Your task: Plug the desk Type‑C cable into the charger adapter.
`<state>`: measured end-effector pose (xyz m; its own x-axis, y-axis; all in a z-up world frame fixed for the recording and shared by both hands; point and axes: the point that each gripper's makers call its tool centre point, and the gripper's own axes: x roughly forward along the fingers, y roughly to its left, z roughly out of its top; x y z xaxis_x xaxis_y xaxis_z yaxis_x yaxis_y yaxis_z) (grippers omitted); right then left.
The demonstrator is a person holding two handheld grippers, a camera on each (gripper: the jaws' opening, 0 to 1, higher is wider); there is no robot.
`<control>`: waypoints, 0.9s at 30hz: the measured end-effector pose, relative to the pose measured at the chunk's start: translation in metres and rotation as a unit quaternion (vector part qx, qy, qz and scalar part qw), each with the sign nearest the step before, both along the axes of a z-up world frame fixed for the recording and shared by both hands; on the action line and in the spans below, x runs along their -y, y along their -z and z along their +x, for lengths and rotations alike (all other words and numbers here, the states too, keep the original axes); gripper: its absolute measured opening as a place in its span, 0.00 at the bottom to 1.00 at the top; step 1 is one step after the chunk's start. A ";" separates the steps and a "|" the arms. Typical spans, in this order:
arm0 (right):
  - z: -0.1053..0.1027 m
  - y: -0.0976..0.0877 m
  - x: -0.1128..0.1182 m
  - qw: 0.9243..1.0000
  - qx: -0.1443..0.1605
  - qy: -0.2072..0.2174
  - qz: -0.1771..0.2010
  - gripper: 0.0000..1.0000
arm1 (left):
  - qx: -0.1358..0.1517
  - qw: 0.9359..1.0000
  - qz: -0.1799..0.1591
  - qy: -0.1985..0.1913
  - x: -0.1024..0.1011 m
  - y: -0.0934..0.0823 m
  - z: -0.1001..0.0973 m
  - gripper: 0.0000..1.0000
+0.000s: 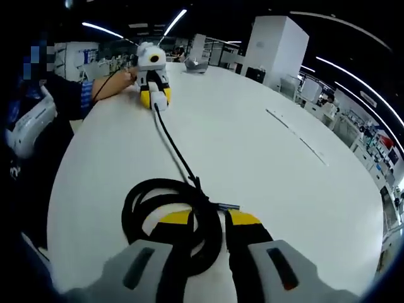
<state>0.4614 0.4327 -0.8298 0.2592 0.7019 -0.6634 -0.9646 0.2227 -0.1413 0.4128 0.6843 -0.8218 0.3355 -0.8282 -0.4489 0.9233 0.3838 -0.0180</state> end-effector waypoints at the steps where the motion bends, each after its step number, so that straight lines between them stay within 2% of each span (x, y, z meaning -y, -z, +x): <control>1: 0.002 -0.001 0.000 1.000 -0.004 0.006 0.005 0.14 | 0.001 1.000 -0.001 -0.001 0.000 0.000 0.000 0.27; 4: 0.004 0.000 0.001 0.999 -0.016 0.028 0.008 0.10 | 0.012 1.000 -0.003 0.007 -0.001 0.001 0.000 0.27; 9: 0.004 0.002 0.001 0.999 -0.012 0.044 0.012 0.10 | 0.016 1.000 -0.016 0.013 -0.002 0.002 0.003 0.27; 16: 0.014 0.001 0.000 0.998 0.011 0.067 0.003 0.09 | 0.005 1.000 -0.004 0.025 -0.004 0.002 0.019 0.27; 23: 0.032 0.001 -0.007 0.997 0.005 0.075 -0.002 0.09 | -0.003 1.000 -0.014 0.015 -0.016 0.001 0.050 0.27; 27: 0.049 -0.001 -0.010 0.997 0.006 0.078 -0.002 0.09 | -0.011 0.999 -0.033 0.006 -0.020 -0.001 0.071 0.27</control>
